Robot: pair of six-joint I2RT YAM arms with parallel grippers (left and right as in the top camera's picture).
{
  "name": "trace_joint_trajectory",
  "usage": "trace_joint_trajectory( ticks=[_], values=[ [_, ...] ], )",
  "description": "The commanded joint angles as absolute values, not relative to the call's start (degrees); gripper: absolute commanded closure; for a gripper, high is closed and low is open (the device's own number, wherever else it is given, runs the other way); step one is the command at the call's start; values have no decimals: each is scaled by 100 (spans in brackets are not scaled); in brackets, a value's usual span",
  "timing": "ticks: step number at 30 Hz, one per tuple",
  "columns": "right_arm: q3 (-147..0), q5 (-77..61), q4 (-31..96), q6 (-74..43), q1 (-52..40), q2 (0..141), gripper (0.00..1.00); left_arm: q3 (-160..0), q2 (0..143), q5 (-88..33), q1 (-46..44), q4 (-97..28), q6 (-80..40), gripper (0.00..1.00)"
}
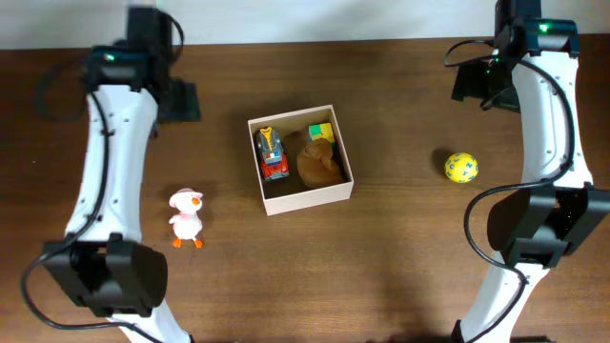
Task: Pack container
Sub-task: 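Move the left gripper left and down over the white duck toy, then lower the left gripper onto the duck and grasp it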
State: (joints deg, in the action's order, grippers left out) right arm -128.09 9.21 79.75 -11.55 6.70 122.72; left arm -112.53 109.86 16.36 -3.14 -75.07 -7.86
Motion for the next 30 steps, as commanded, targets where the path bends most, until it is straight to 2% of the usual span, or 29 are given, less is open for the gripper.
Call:
trace_joint_trajectory(
  ticks=[1, 10, 25, 30],
  values=[
    [-12881, 1011, 7975, -1138, 642, 12197, 1, -10759, 10777, 1221, -283, -7413, -467, 0],
    [-12881, 1013, 7975, -1138, 642, 12197, 1, -9594, 10777, 128, -283, -7269, -180, 0],
    [-12881, 1013, 7972, -1138, 642, 12197, 1, -8416, 10774, 121, -298, -6696, -209, 1],
    [-12881, 1011, 7975, -1138, 642, 12197, 1, -8101, 10774, 123, -298, -6547, -211, 9]
  ],
)
